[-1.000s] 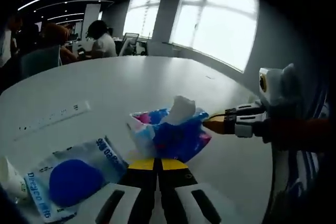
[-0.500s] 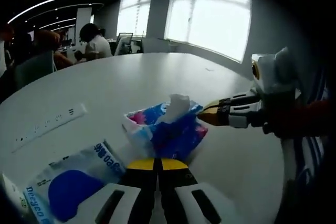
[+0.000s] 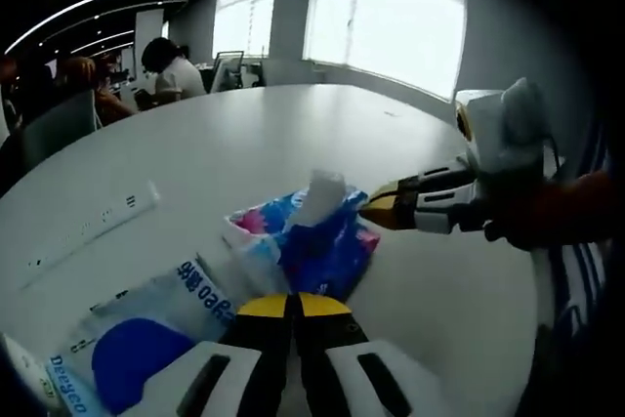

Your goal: Arrange the tabletop items into an orderly group along one side of the table until the central work area is clear of visible clutter.

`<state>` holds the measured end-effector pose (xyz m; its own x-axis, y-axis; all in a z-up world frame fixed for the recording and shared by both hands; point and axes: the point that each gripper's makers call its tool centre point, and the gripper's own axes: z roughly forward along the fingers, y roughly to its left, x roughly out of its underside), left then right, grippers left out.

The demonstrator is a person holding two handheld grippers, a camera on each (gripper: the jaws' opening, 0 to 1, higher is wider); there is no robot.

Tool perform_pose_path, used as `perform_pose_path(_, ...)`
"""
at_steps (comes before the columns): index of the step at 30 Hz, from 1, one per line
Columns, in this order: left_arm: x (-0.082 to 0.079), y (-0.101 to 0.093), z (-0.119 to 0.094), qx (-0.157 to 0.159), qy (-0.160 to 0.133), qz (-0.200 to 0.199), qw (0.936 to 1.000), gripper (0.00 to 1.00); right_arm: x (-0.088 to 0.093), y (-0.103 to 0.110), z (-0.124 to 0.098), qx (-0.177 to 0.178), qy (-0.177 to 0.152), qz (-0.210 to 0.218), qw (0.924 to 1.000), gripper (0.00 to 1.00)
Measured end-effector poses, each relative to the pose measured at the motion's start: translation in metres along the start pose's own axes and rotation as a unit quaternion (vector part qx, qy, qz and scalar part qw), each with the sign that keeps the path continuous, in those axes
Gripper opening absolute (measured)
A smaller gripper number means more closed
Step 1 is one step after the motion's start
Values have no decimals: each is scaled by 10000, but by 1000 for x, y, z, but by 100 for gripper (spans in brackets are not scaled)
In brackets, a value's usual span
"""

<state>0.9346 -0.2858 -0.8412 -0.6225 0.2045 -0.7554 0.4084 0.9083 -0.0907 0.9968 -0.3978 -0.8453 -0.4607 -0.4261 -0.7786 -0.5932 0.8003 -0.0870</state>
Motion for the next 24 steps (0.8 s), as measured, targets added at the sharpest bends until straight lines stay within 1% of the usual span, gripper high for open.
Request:
perform_pose_path(3,6,3,2,-33,114,-86,9999,0,-1,2,2,-17,-8,-6,10000,0)
perform_pose_path(7,10,4,1,-32,178,-125,9998,1,0,2,5,-34,-1,72,10000,0)
perform_pose_path(13,6,8,-4,-93,112,-16,9999,2,9,-1,8,-23,108,95,9999,1)
perform_pose_path(15,5,9,-5,-99,86,6,9999,2,9,-1,6,-21,104,163,9998,4)
perform_pose_path(19,2,9,-9,-101,23,8,9999,6,3,1,0,-68,0,305,9995,9)
perform_pose_path(22,-4,4,-13,14,-116,-104,9999,6,1,1,-6,-75,-43,411,9991,12)
perform_pose_path(24,-6,1,-16,93,-170,-146,9997,8,2,2,-10,-78,-10,444,9990,17)
